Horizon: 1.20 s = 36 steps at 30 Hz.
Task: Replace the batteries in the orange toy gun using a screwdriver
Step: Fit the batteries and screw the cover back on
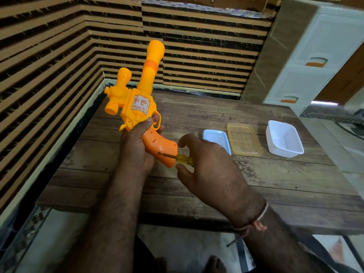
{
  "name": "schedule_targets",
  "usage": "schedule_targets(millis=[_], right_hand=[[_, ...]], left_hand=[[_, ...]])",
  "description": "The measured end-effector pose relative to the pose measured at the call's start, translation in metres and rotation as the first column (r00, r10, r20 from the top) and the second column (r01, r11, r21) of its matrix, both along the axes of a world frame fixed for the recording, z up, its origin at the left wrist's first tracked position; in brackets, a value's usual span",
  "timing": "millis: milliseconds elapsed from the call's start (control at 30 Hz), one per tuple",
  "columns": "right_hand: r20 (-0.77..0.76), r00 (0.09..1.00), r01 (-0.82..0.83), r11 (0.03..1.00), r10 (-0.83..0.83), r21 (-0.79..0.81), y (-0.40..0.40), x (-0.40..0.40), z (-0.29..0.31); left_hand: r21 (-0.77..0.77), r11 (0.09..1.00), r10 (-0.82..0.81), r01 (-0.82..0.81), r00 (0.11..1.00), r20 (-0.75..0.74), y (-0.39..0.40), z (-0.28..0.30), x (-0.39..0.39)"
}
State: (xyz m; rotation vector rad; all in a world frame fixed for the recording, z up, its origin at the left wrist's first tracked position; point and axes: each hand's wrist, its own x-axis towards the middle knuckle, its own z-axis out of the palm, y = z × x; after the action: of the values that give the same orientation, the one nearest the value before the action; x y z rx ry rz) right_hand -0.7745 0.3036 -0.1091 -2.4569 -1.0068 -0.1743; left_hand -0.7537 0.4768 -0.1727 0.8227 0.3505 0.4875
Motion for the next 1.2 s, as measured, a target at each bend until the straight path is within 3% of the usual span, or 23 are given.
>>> schedule_targets(millis=[233, 400, 667, 1200], right_hand=[[0.073, 0.997, 0.027, 1.000, -0.027, 0.012, 0.000, 0.006, -0.004], [-0.028, 1.000, -0.007, 0.999, 0.009, 0.049, -0.004, 0.004, 0.000], [0.003, 1.000, 0.015, 0.988, -0.016, 0.157, -0.011, 0.013, 0.010], [-0.009, 1.000, -0.020, 0.989, 0.021, 0.144, -0.006, 0.012, 0.001]], left_hand=[[0.010, 1.000, 0.011, -0.011, 1.000, -0.010, 0.001, 0.001, -0.002], [-0.004, 1.000, -0.007, 0.007, 1.000, 0.011, -0.001, 0.005, -0.004], [-0.062, 0.998, -0.016, 0.019, 0.999, 0.038, -0.001, 0.006, -0.004], [-0.055, 0.998, -0.009, 0.011, 0.999, 0.035, -0.002, 0.004, -0.002]])
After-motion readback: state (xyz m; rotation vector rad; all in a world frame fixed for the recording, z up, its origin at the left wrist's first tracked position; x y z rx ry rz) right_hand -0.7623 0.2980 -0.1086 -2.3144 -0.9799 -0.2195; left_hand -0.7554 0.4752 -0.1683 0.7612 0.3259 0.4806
